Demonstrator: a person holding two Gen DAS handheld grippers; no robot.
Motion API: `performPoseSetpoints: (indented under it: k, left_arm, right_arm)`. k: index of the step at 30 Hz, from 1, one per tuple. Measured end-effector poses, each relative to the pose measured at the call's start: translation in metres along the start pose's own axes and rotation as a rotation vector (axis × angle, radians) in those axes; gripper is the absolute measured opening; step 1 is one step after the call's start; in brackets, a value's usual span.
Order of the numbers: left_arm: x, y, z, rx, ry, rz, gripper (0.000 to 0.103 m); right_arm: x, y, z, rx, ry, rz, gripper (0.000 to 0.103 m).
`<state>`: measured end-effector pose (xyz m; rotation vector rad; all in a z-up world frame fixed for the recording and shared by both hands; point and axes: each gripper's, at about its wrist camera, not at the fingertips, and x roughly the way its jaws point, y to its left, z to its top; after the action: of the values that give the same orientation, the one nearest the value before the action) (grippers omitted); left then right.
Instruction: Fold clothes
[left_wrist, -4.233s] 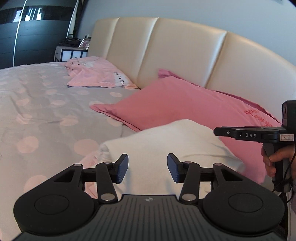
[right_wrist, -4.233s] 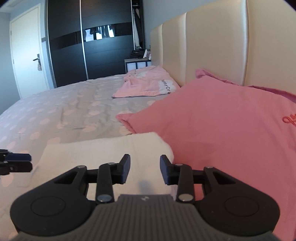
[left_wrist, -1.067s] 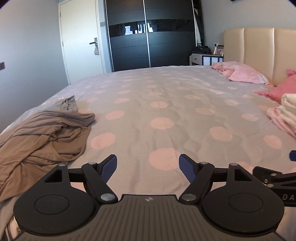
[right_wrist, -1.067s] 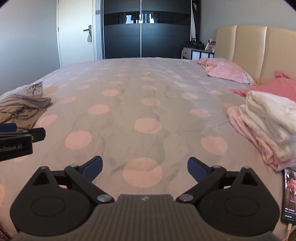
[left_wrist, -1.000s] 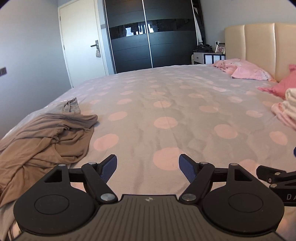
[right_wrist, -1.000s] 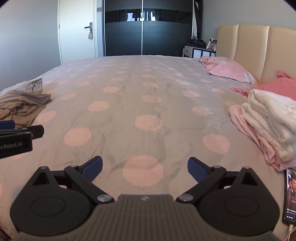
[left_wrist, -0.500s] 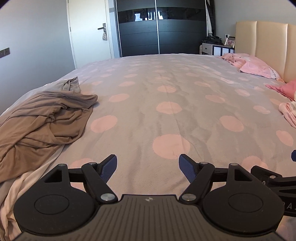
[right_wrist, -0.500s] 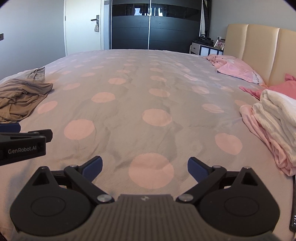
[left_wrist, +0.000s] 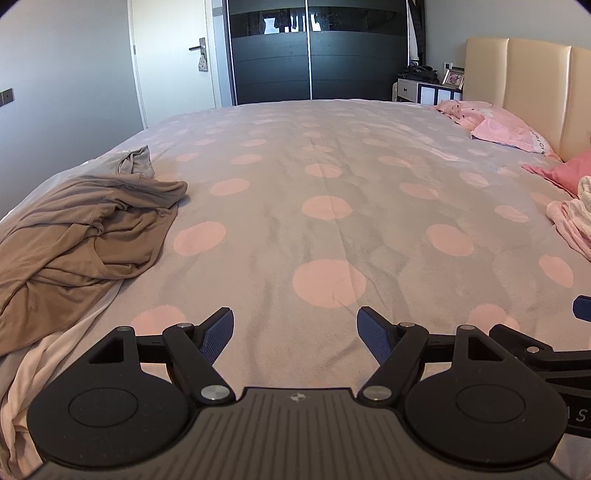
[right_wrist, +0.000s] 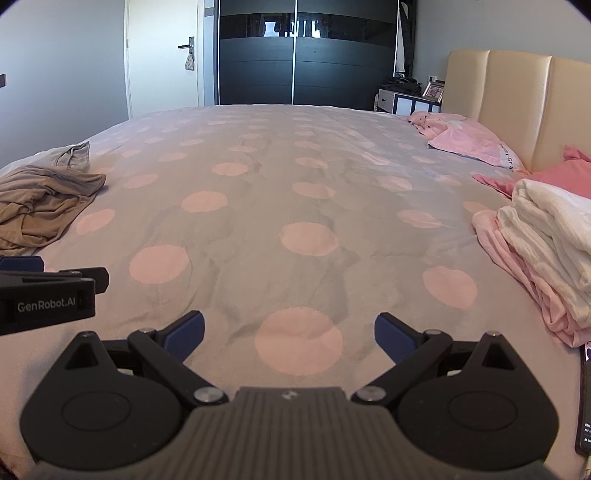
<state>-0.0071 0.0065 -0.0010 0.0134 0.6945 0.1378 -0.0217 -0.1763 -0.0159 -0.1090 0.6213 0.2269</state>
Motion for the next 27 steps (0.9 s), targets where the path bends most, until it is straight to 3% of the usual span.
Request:
performPoseSetpoints:
  k: [27]
  left_arm:
    - [-0.0017,-0.0045,-0.0034,-0.008,0.054,-0.014,0.073]
  right_arm:
    - [-0.0082,0.0038,0.0021,-0.012,-0.013,0.014,0.100]
